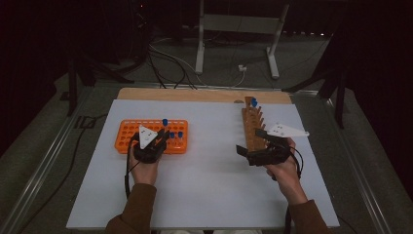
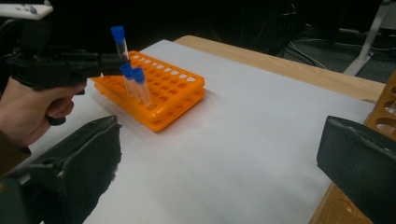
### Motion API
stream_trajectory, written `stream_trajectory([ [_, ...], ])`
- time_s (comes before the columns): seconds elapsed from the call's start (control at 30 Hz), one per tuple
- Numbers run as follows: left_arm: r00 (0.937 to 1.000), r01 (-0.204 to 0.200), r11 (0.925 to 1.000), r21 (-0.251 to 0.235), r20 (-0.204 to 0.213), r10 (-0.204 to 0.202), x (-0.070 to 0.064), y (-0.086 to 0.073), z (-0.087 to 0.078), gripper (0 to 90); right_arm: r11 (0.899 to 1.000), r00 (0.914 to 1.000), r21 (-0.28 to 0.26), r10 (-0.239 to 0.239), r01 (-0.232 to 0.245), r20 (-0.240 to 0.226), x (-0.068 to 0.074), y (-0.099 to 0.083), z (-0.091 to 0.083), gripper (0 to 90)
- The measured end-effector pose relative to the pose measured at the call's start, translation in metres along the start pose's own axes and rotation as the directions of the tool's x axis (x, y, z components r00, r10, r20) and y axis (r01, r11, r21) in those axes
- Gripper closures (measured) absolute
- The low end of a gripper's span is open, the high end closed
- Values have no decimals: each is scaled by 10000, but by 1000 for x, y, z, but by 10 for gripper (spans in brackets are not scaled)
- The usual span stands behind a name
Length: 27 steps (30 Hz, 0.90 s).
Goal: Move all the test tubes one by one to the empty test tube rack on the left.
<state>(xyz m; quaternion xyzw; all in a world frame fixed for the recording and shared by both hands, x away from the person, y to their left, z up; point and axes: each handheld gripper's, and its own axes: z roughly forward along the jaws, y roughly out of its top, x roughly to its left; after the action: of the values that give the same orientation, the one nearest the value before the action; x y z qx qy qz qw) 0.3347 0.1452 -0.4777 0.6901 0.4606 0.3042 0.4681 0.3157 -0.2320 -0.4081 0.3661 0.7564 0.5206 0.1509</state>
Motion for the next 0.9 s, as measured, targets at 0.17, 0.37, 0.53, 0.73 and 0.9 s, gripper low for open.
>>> stream_trajectory([
  [0.17,10000,-31,9995,322,-2,31,1,-9,5,781,10000,10000,-2,-5,5,-14,0,0,0,0],
  [0.37,9998,-189,9967,793,60,185,1,-20,5,781,10000,10000,7,-32,32,-46,0,0,0,0],
  [0.53,9989,-471,9925,1132,134,458,-1,-21,7,785,10000,10000,67,-53,54,-64,2,-1,1,0],
  [0.73,9988,-482,9900,1324,137,468,-1,-25,8,787,9999,9999,112,-110,111,-97,3,-1,2,0],
  [0.9,9988,-454,9888,1418,225,427,1,-24,8,786,9998,9999,149,-109,111,-94,3,-1,2,0],
])
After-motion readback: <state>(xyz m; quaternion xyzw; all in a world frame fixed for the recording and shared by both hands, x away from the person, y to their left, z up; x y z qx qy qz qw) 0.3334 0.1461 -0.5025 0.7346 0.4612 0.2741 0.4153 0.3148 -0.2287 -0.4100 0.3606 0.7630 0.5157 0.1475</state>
